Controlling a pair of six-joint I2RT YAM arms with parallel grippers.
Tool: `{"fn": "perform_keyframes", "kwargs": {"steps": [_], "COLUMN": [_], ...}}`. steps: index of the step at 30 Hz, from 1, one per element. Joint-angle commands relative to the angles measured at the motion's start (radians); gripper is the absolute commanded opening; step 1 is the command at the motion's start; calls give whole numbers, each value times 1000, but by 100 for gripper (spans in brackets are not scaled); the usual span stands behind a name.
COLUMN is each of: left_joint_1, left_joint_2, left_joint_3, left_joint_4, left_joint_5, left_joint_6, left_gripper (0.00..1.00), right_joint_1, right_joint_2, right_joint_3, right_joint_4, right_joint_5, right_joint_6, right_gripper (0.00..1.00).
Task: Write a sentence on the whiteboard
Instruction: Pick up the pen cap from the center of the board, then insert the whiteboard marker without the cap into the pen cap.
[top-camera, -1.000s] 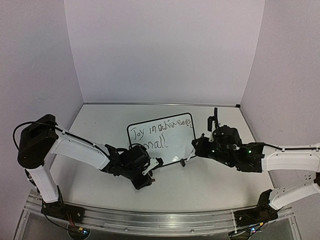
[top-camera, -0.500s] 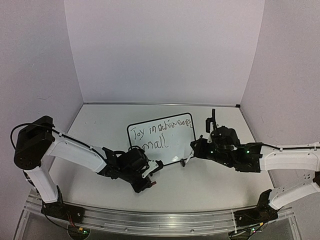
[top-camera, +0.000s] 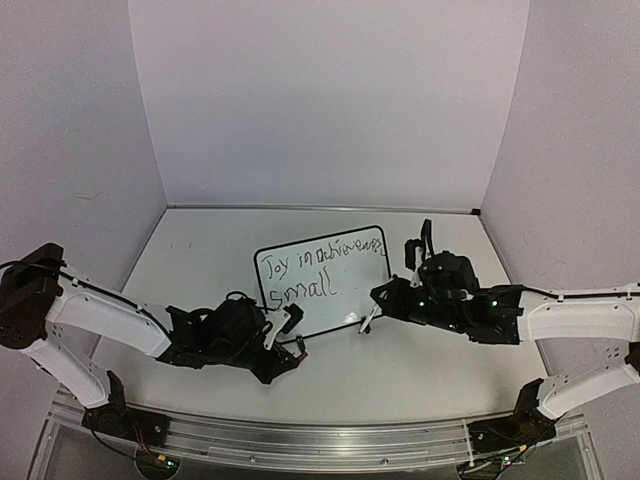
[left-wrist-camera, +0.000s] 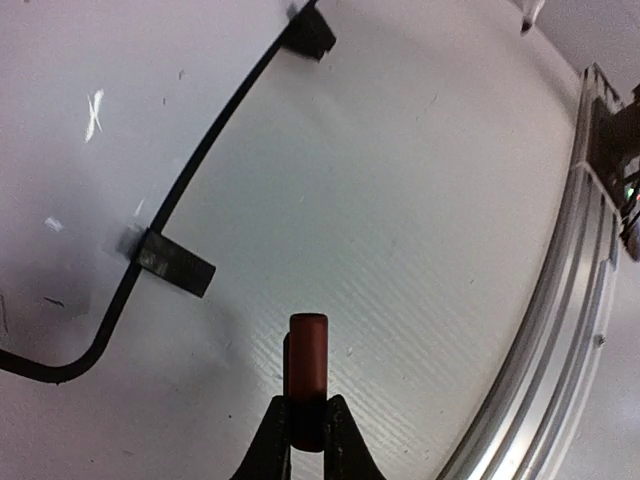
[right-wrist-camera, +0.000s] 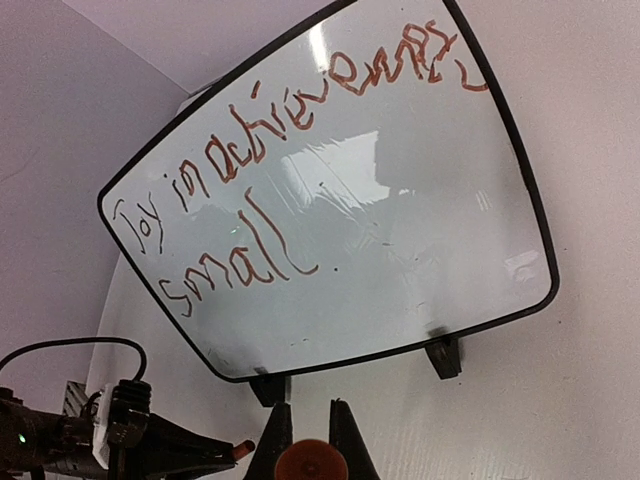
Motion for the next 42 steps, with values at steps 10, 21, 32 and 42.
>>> {"fn": "perform_keyframes", "kwargs": {"steps": [10,21,32,42], "left_joint_1": [-2,-2,-2,-2], "left_joint_2": [-96,-86,-83,-103], "left_joint_3": [-70,-47,-41,-34], "left_joint_4": [364,343,363,358], "left_joint_5": [42,103,107,101], "left_joint_6": [-183,-144,-145,-137], "left_gripper": [0,0,0,0], "right_joint_1": [1,2,2,2], "right_joint_2": [121,141,144,162], "right_joint_3": [57,69,63,74], "right_joint_4": [280,294,289,275], "right_joint_5": [-175,-187,-190,-205], "right_joint_6": [152,154,151,148], "right_gripper": [0,0,0,0]}}
